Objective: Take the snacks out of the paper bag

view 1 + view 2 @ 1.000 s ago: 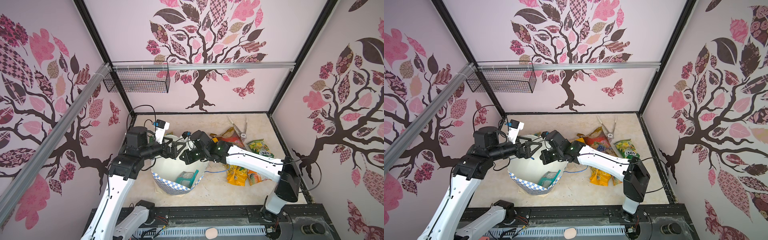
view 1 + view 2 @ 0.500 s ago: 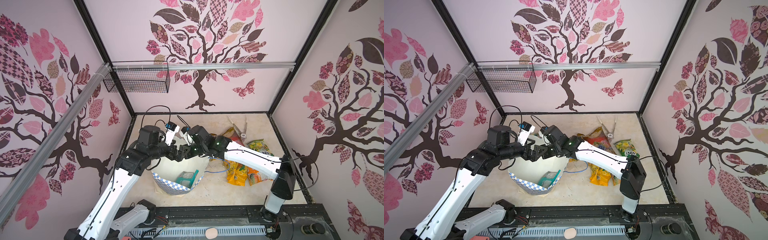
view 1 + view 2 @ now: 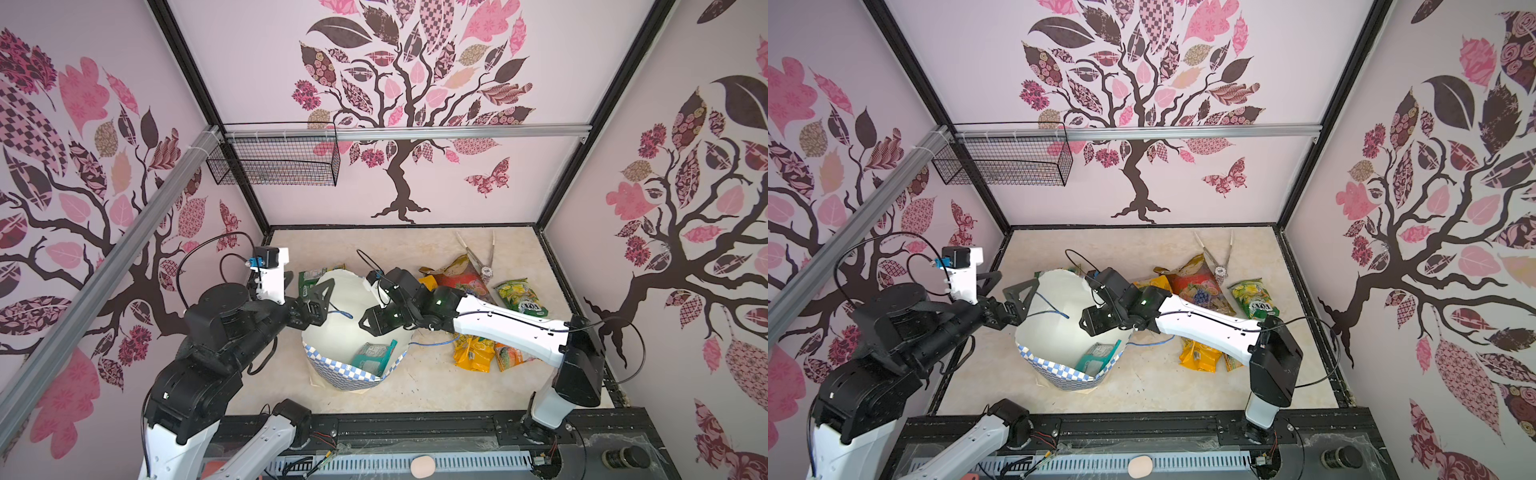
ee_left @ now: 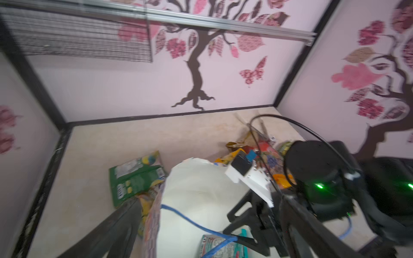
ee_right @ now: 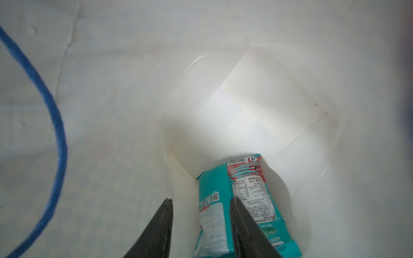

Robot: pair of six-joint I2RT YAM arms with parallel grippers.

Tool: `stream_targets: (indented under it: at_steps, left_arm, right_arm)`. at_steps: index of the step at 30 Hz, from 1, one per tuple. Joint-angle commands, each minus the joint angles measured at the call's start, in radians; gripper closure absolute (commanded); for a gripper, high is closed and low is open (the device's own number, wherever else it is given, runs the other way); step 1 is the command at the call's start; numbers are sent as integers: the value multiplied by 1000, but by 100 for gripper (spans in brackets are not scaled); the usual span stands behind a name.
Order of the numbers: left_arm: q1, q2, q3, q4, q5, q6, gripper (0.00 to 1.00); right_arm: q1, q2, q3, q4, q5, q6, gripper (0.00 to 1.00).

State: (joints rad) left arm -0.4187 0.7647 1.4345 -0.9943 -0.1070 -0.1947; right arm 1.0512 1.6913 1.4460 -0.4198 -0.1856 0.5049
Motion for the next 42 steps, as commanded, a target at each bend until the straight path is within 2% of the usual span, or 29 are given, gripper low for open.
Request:
stream_targets:
  at_steps: [1,3,5,9,11,14,18,24,30,42]
  left_arm:
    - [19,70,-12,-163,-239,-71,2]
    - [74,94,-42,-168,-190,-83,1]
    - [169,112,-82,-158,-99,-94,2]
    - [355,155,-164,-113,152,-94,6]
    - [396,179,-200,-83,289,-102,11]
    - [400,194,-248,-38,374,-120,17]
    - [400,204,-298,10,407,-141,19]
    - [401,211,-343,42,390,-149,19]
    - [400,212,-363,64,380,-156,18]
    - [400,189,-419,117,387,-201,17]
  right_arm:
    - [44,17,4,-33,63,-61,49]
    - [53,42,-3,-42,74,-76,46]
    - [53,59,-19,-42,82,-77,45]
    - [60,82,-50,-39,112,-99,41]
    - [60,104,-56,-36,129,-118,39]
    - [61,144,-46,-28,160,-149,36]
    - [63,205,-10,-19,167,-167,25]
    - [69,288,24,-70,-2,-159,1]
    - [88,352,-38,-68,-98,-138,0]
    - [112,556,16,-155,-33,-155,1]
